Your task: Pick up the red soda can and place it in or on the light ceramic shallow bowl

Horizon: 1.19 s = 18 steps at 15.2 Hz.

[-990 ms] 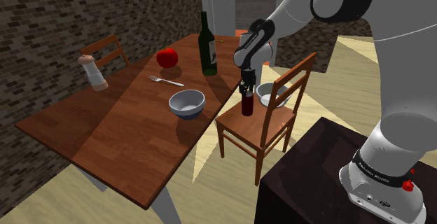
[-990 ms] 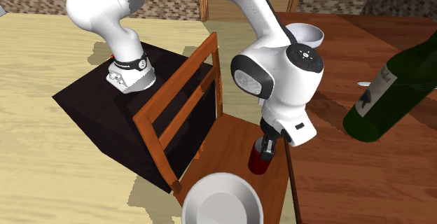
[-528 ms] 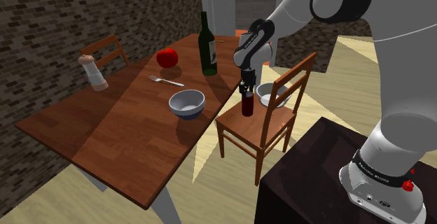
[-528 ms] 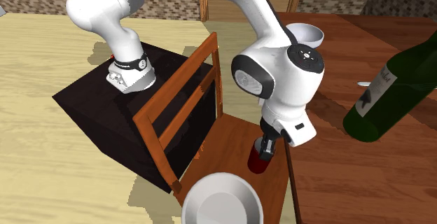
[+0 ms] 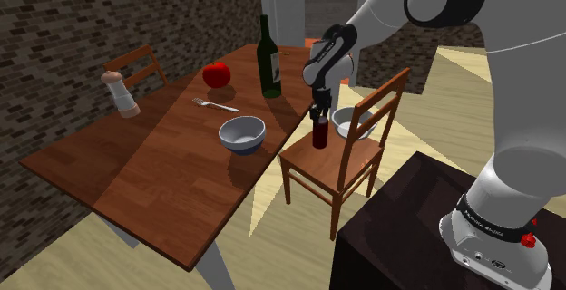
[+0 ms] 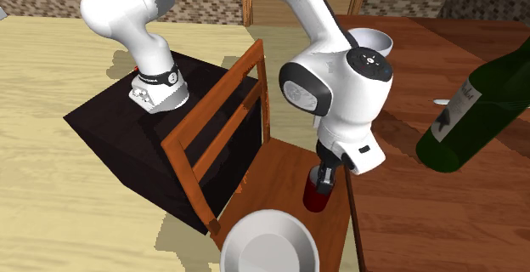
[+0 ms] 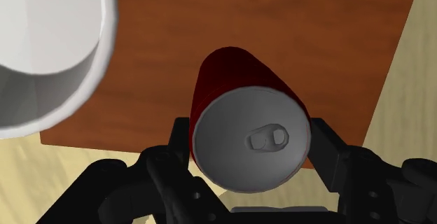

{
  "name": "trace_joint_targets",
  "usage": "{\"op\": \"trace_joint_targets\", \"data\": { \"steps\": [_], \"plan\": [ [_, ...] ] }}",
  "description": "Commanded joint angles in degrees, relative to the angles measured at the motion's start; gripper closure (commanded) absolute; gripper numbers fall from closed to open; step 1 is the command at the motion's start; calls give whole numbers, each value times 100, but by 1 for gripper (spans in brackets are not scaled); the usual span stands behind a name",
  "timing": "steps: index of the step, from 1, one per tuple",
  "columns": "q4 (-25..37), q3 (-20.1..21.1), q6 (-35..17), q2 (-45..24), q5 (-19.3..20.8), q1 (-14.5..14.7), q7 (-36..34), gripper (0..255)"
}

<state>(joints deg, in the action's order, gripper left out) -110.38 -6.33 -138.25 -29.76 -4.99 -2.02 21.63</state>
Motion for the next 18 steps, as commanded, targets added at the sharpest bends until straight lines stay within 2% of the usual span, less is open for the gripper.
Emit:
{"op": "trace_joint_targets", "data": {
  "steps": [1,18],
  "plan": [
    [38,8,56,150,4,28,-20,255],
    [254,-73,1085,968,147,85,-118,255]
  ]
}}
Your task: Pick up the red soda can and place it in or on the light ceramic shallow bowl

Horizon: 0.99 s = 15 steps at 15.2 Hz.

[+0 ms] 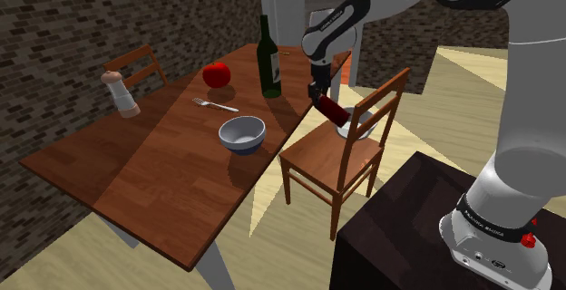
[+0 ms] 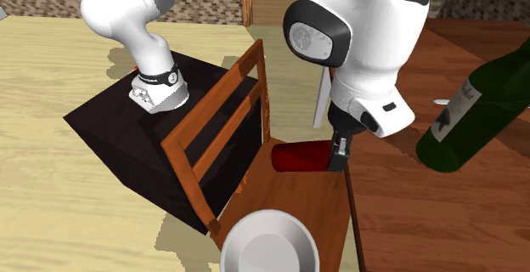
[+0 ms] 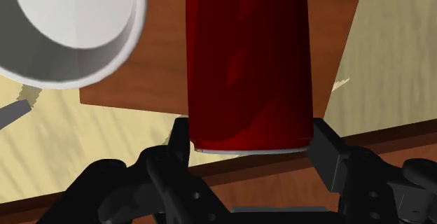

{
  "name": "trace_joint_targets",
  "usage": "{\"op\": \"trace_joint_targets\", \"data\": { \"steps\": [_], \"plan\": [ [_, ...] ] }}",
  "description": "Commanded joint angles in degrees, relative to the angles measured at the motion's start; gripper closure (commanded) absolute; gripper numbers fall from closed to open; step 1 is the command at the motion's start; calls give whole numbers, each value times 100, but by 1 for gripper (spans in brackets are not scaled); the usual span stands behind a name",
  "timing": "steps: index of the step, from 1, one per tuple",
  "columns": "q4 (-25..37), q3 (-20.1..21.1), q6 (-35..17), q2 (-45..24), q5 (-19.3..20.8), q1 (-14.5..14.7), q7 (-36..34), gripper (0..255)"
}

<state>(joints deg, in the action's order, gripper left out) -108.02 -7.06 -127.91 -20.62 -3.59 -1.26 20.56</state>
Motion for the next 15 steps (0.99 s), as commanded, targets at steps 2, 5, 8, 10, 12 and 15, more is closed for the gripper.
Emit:
{"op": "trace_joint_targets", "data": {
  "steps": [2,5,8,10,12,15],
  "plan": [
    [67,-6,179,134,22,13,-21,255],
    [79,-83,246,183,3,-153,227,255],
    [145,-199,353,216,-28,-404,603,255],
    [223,-277,435,214,-52,-572,853,255],
    [329,-354,526,192,-79,-740,1103,255],
    [542,-465,680,123,-125,-997,1475,255]
  ]
}}
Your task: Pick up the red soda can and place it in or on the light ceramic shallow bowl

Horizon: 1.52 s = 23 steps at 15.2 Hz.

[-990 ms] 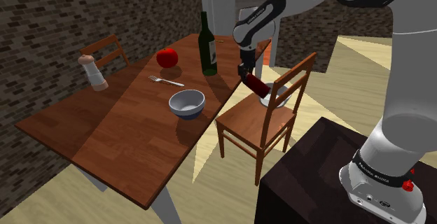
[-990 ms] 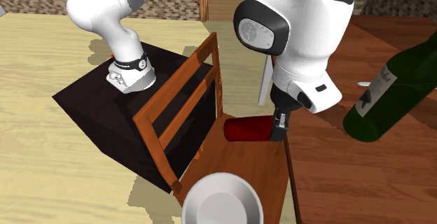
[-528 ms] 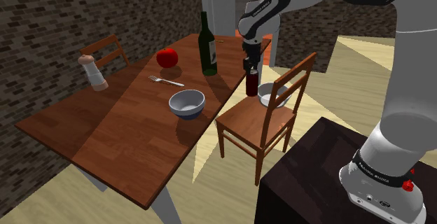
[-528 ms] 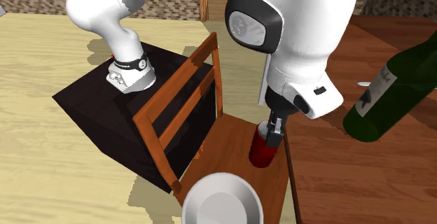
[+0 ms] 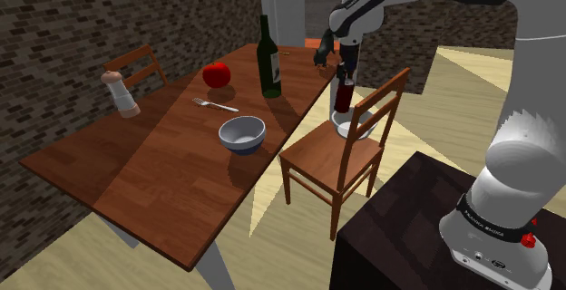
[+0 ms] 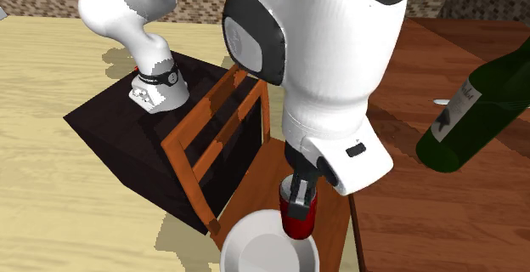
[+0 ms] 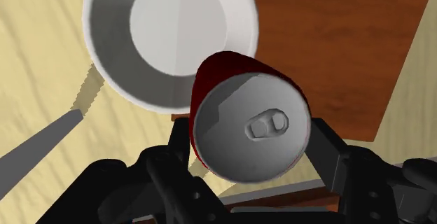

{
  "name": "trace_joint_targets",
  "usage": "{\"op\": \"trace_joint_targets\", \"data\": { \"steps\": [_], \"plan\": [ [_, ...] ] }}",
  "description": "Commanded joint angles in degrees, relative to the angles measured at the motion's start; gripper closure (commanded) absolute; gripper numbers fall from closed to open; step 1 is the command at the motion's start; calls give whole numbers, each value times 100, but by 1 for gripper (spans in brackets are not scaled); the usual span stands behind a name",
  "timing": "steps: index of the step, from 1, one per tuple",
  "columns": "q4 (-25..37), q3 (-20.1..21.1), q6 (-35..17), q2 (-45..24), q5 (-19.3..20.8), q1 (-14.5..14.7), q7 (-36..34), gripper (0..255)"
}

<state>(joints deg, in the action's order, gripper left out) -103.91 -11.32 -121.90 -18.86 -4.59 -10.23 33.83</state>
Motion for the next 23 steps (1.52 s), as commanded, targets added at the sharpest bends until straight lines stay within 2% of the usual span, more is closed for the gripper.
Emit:
{"op": "trace_joint_targets", "data": {
  "steps": [1,4,23],
  "plan": [
    [217,-75,135,-87,-42,-186,271,255],
    [575,-192,351,-244,-111,-495,696,255],
    [104,-81,-821,-963,-327,-564,835,255]
  ]
}}
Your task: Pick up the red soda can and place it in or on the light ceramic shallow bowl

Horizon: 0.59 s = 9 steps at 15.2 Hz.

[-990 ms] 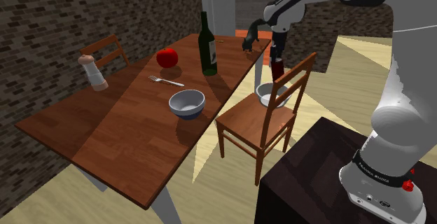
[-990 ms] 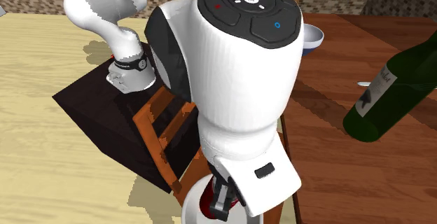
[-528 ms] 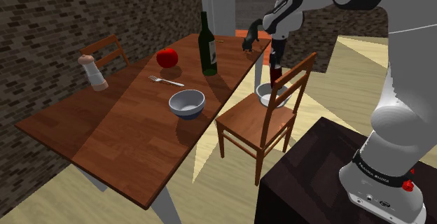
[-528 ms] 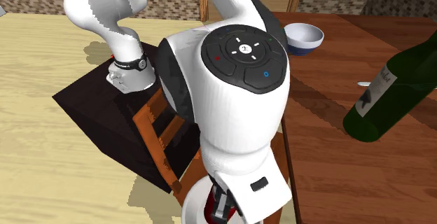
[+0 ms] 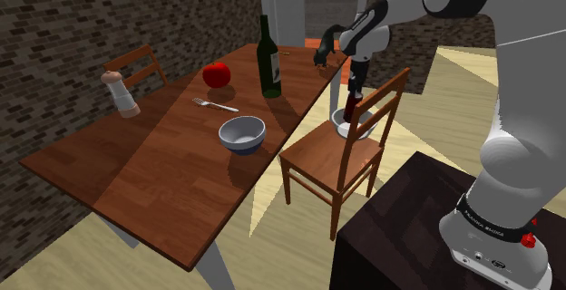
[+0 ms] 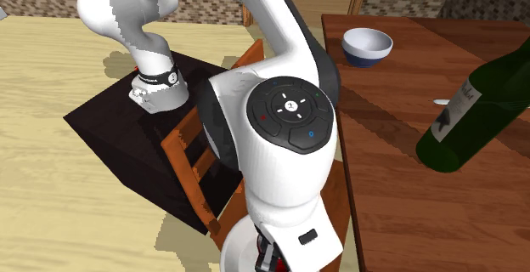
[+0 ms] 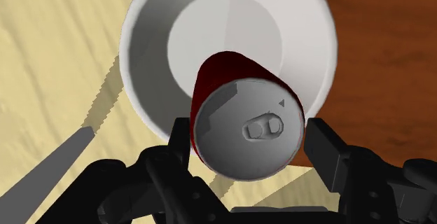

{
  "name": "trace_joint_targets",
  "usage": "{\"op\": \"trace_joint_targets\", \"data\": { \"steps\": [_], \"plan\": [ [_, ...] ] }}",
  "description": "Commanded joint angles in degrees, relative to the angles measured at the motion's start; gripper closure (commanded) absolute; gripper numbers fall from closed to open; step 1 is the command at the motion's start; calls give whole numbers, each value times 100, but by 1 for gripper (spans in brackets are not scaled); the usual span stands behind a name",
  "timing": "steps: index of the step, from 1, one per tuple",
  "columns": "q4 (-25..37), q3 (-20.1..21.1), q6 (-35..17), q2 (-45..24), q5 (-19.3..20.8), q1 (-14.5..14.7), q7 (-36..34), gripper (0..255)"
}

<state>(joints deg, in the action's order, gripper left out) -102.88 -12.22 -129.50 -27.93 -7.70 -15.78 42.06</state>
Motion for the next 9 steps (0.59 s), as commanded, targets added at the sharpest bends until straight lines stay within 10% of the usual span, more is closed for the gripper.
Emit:
{"op": "trace_joint_targets", "data": {
  "steps": [1,9],
  "plan": [
    [-11,16,-118,-103,-29,-15,21,255],
    [-23,27,-187,-160,-45,-22,31,255]
  ]
}}
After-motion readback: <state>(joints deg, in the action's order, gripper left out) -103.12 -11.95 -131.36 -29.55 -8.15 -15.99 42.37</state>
